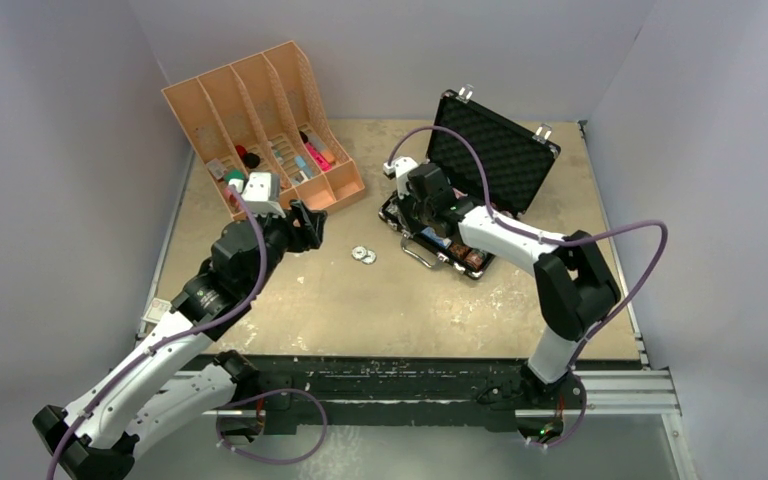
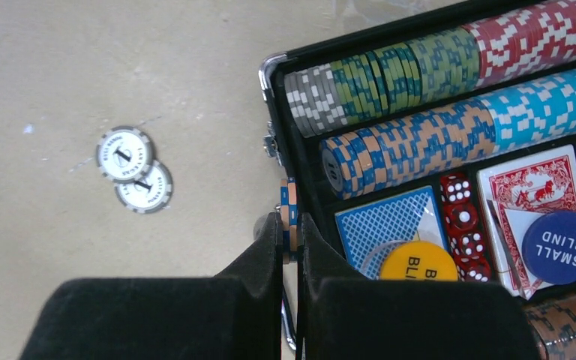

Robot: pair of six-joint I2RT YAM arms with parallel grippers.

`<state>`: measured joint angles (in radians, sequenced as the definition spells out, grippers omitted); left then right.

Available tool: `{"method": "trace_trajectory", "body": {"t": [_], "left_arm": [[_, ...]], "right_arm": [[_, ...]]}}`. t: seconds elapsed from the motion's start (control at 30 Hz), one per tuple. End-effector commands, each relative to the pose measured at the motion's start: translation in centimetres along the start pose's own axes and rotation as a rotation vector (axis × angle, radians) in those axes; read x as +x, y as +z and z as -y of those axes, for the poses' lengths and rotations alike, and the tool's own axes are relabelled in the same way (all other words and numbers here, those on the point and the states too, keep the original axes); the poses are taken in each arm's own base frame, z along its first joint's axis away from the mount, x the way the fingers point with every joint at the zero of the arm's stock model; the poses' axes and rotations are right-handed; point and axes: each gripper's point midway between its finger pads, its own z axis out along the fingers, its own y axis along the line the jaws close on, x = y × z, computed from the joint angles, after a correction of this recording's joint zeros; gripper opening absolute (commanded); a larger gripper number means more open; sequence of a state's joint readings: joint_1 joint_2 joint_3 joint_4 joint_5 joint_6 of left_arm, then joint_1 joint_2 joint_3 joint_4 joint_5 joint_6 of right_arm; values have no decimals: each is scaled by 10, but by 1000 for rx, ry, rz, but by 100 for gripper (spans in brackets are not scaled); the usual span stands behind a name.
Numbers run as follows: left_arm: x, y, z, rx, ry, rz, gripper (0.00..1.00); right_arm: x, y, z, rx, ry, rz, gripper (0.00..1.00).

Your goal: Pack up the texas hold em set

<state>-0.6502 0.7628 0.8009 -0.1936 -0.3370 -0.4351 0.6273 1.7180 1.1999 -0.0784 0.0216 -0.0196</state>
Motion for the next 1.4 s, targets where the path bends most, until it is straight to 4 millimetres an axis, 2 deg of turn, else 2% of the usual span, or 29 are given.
{"method": "trace_trajectory", "body": {"t": [0.0, 0.17, 0.73, 0.93, 1.13, 1.37], "left_arm": [[-10, 0, 1, -6, -26, 38, 62], [-9, 2, 1, -6, -29, 37, 62], [-8, 3, 1, -9, -38, 35, 62], [-7, 4, 1, -9, -38, 32, 62], [-6, 4, 1, -9, -37, 29, 62], [-6, 3, 1, -8, -39, 30, 62]], "right_arm": [[-33, -5, 20, 107, -20, 80, 0], [-35, 0, 24, 132, -19, 92, 0], [-11, 32, 29, 153, -58, 32, 0], [-11, 30, 36, 196, -45, 33, 0], [-23, 24, 35, 187, -35, 65, 1], [-2, 33, 37, 192, -81, -8, 10]]}}
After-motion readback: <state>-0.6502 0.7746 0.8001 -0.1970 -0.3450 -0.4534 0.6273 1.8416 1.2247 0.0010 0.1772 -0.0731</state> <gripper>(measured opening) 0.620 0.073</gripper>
